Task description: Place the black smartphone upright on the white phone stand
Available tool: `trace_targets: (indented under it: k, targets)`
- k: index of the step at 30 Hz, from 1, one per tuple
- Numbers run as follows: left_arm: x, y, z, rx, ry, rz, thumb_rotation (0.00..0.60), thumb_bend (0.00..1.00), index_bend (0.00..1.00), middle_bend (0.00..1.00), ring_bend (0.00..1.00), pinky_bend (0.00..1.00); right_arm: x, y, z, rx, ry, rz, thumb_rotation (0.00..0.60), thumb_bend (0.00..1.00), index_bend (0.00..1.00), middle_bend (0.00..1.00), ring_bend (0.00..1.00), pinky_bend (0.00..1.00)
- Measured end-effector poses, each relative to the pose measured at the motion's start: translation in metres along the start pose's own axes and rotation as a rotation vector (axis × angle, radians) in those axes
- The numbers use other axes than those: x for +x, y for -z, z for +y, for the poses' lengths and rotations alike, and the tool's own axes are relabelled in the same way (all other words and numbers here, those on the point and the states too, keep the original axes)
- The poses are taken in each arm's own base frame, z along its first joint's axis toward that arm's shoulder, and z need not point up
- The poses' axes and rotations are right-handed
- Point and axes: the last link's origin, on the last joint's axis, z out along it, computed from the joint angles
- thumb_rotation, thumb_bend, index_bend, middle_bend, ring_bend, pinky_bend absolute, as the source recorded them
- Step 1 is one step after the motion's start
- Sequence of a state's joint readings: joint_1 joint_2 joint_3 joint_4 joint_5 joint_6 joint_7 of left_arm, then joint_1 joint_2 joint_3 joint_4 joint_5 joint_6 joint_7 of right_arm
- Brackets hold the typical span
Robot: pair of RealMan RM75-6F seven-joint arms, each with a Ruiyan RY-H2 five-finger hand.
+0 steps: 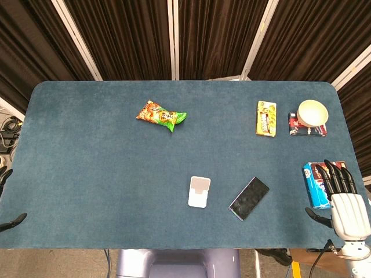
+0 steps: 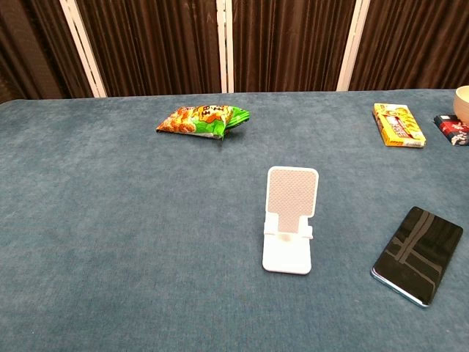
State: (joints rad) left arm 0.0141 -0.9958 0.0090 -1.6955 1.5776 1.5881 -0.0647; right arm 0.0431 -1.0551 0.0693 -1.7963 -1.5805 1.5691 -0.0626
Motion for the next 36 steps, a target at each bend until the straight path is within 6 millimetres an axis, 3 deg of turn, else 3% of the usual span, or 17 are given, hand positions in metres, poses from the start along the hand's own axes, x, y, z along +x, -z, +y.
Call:
trace_targets:
  k: [15,22,26,29,36]
  targets:
    - [-0.002,-0.002,0.0,0.001,-0.002,-0.014,0.6,0.0,0.0,0.0,0.0,0.0,-0.015,-0.007,0.004,0.044,-0.075,-0.141,0.6,0.0,0.0,0.0,0.0,0.0]
    - [-0.007,-0.008,-0.002,0.024,-0.017,-0.031,0.6,0.0,0.0,0.0,0.0,0.0,-0.041,-0.035,0.018,0.232,0.105,-0.271,0.6,0.0,0.0,0.0,0.0,0.0]
    - [-0.012,-0.013,-0.002,0.039,-0.034,-0.045,0.6,0.0,0.0,0.0,0.0,0.0,-0.06,-0.055,0.021,0.392,0.246,-0.337,0.6,0.0,0.03,0.09,0.03,0.07]
    - [-0.016,-0.017,-0.004,0.058,-0.045,-0.056,0.6,0.0,0.0,0.0,0.0,0.0,-0.076,-0.07,0.018,0.533,0.347,-0.38,0.6,0.0,0.03,0.14,0.08,0.11]
    - [-0.023,-0.025,-0.007,0.092,-0.067,-0.074,0.6,0.0,0.0,0.0,0.0,0.0,-0.109,-0.096,0.003,0.777,0.486,-0.422,0.6,0.06,0.08,0.16,0.08,0.15]
